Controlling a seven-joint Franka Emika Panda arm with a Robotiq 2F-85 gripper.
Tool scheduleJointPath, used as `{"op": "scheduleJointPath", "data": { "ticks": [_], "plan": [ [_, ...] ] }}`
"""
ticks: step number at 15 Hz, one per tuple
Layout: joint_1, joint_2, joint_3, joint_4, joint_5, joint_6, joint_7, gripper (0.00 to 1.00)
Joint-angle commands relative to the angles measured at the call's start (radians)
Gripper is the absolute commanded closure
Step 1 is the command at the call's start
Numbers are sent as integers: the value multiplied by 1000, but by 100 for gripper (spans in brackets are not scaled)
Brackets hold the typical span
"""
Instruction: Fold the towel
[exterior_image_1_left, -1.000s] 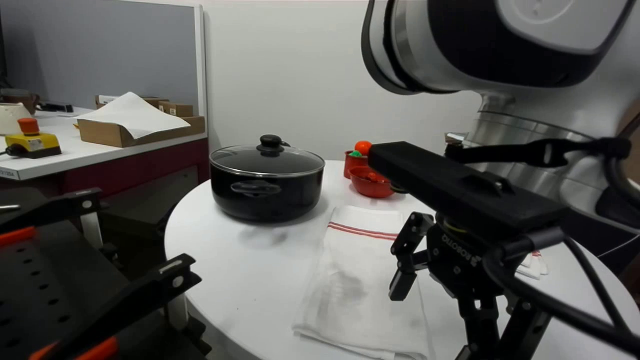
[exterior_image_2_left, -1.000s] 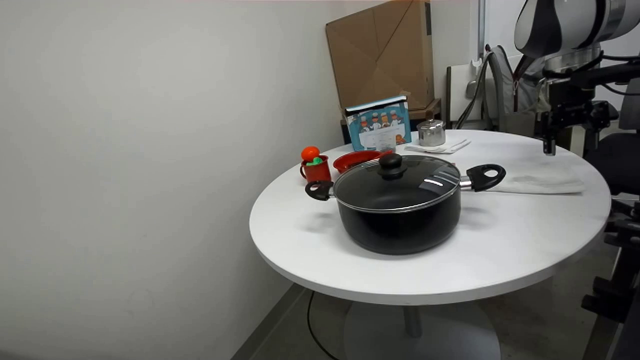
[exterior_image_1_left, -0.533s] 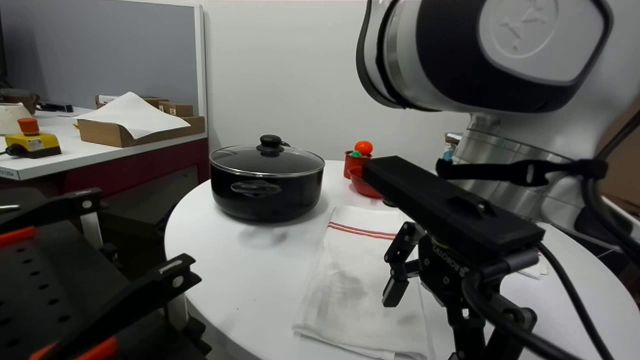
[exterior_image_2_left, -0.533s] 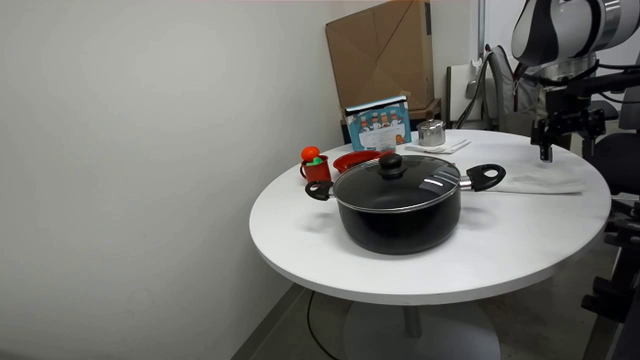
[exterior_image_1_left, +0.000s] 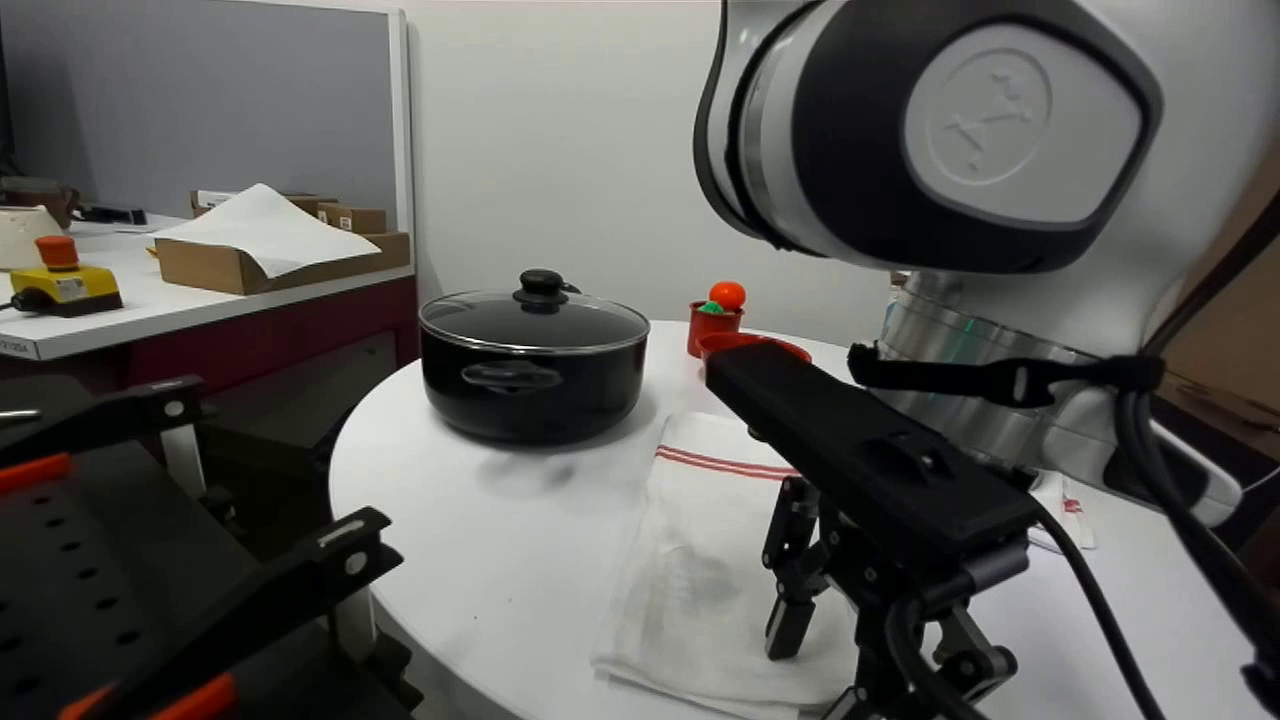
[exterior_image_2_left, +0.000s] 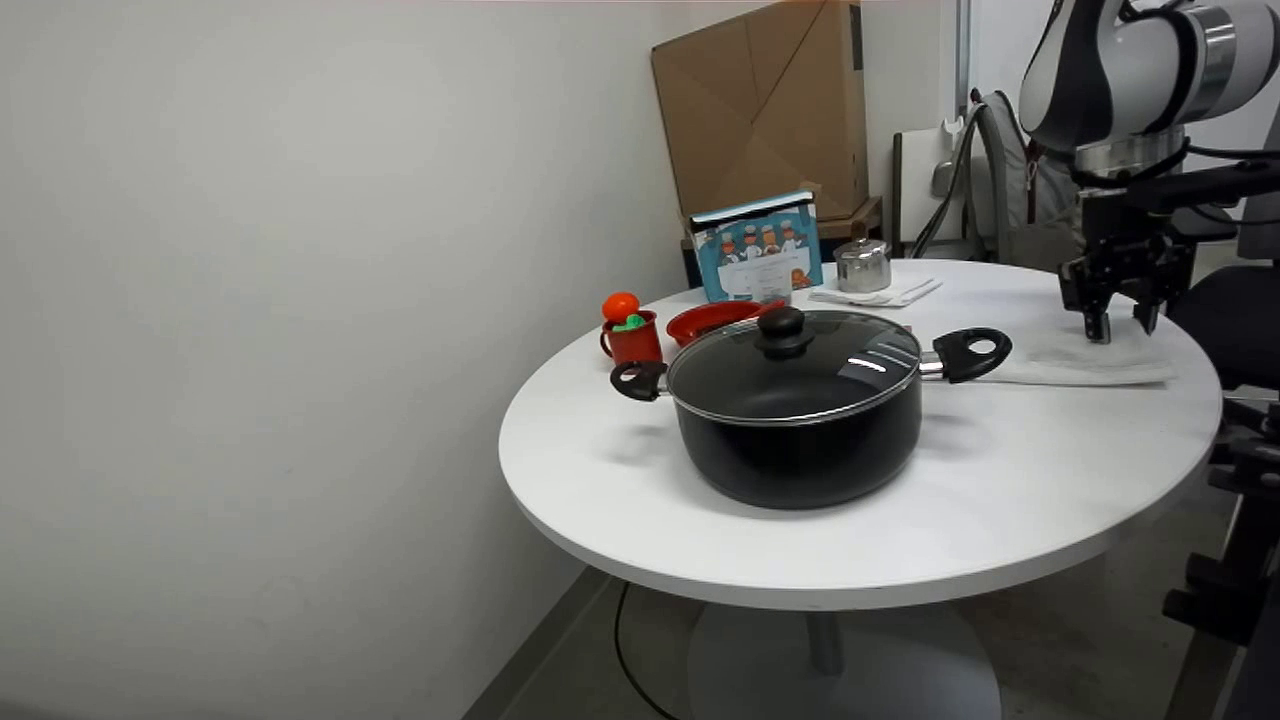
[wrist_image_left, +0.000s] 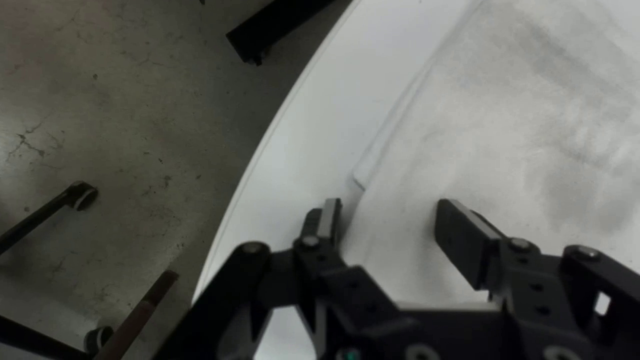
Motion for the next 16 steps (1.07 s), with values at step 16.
{"op": "scheduleJointPath", "data": {
  "ticks": [16],
  "plan": [
    [-278,-264,237,-196,270,-191,-370,92]
  ]
}}
